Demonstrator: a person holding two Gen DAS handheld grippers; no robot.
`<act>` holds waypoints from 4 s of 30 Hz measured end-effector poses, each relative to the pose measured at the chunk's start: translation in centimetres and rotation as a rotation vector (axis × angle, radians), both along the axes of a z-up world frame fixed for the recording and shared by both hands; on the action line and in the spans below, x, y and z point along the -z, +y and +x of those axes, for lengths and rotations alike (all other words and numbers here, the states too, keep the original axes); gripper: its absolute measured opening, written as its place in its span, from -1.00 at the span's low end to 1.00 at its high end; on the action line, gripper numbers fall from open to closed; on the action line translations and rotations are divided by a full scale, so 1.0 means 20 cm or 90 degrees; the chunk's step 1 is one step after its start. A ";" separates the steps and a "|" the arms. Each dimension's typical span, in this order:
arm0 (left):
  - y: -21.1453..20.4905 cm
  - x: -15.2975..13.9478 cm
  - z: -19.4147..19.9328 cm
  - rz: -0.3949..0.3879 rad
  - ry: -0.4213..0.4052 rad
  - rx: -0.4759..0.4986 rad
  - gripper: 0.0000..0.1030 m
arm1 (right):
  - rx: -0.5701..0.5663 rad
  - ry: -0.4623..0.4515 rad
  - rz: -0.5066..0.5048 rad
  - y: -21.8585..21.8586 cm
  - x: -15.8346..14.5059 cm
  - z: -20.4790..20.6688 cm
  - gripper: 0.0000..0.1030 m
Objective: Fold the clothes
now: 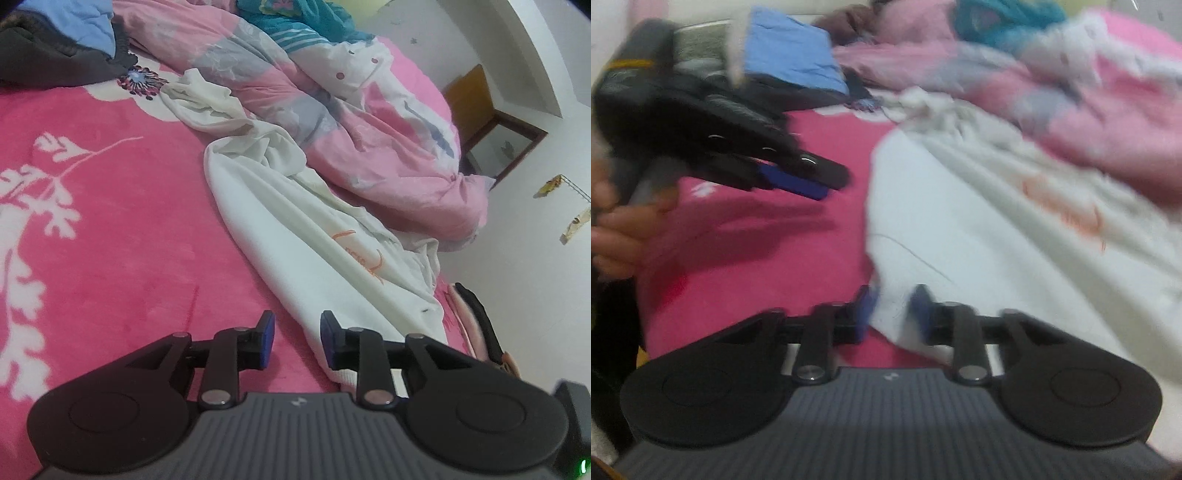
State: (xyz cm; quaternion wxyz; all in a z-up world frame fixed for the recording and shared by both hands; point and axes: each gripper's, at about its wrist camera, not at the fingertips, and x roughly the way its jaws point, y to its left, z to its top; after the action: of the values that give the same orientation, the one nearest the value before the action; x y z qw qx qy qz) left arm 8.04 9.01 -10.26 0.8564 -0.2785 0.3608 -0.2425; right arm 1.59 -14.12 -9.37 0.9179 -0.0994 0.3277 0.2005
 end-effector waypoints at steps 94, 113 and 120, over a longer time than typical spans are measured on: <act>-0.24 0.01 -0.10 0.110 0.084 0.015 -0.84 | 0.353 0.083 0.570 -1.31 -0.05 -0.04 -0.83; -0.23 0.04 -0.10 0.105 0.069 0.022 -0.83 | 0.415 0.139 0.731 -1.43 0.05 -0.36 -0.09; -0.22 0.05 -0.09 0.082 0.086 0.010 -0.83 | 0.396 0.128 0.660 -1.22 0.06 -0.34 -0.06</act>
State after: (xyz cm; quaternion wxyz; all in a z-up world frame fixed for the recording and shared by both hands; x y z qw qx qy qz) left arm 6.27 4.70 -11.29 0.8444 -0.2359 0.4345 -0.2062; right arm -5.20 -38.47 -10.55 0.8268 0.4800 0.2860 0.0649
